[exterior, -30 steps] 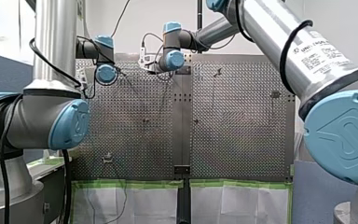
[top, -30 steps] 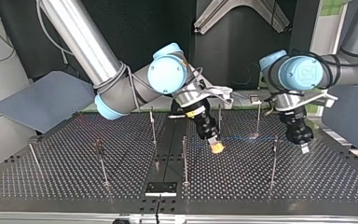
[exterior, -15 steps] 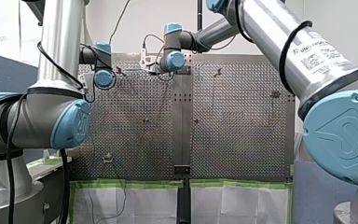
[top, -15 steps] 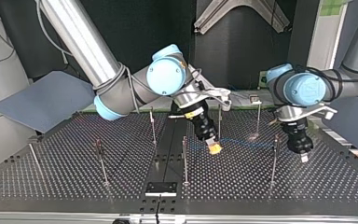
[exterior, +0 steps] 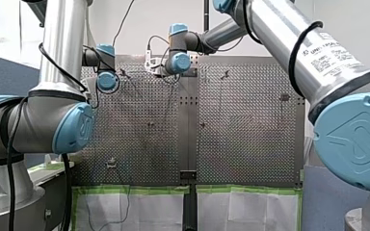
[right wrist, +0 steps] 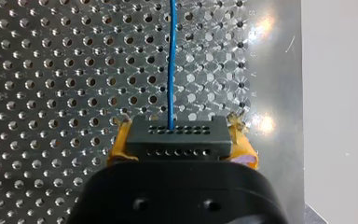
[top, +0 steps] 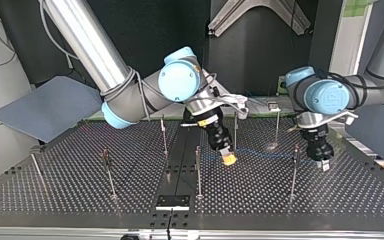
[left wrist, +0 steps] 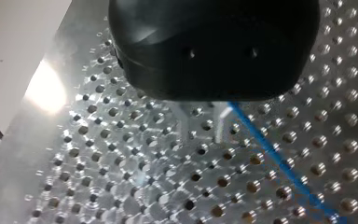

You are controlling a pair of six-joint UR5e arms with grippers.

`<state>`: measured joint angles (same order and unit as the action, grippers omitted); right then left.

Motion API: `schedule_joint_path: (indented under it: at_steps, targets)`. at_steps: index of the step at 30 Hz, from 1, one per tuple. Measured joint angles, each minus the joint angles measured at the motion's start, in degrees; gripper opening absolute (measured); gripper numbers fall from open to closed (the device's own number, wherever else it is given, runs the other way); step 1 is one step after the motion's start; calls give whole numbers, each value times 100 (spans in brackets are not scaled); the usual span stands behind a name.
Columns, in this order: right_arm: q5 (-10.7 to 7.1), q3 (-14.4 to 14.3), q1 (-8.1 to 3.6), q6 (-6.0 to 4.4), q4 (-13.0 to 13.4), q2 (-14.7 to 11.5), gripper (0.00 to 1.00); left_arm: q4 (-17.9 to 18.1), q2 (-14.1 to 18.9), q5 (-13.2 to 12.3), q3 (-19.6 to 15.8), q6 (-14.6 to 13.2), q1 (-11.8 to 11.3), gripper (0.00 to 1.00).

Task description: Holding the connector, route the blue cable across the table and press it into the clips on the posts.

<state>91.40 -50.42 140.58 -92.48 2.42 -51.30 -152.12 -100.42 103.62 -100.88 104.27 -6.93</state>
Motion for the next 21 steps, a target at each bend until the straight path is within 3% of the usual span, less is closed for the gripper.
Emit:
schedule_joint_path:
  at_steps: [3,5,6,7,8,14,21]
  targets:
    - [70,0,24,34,-34,0,0,-88,7,-18,-4,147,21,56]
    - [121,0,40,74,-59,0,0,-132,10,-68,-15,242,30,74]
    - [156,0,49,95,-71,0,0,-156,17,-96,-25,278,34,74]
    - [183,0,56,106,-78,0,0,-197,33,-142,-44,315,38,92]
    - [209,0,60,114,-82,0,0,-235,51,-176,-61,333,40,100]
    - [392,32,92,180,-130,-5,0,-495,264,-184,-147,411,47,100]
    - [711,158,155,367,-242,-8,0,-839,466,-149,-307,470,53,100]
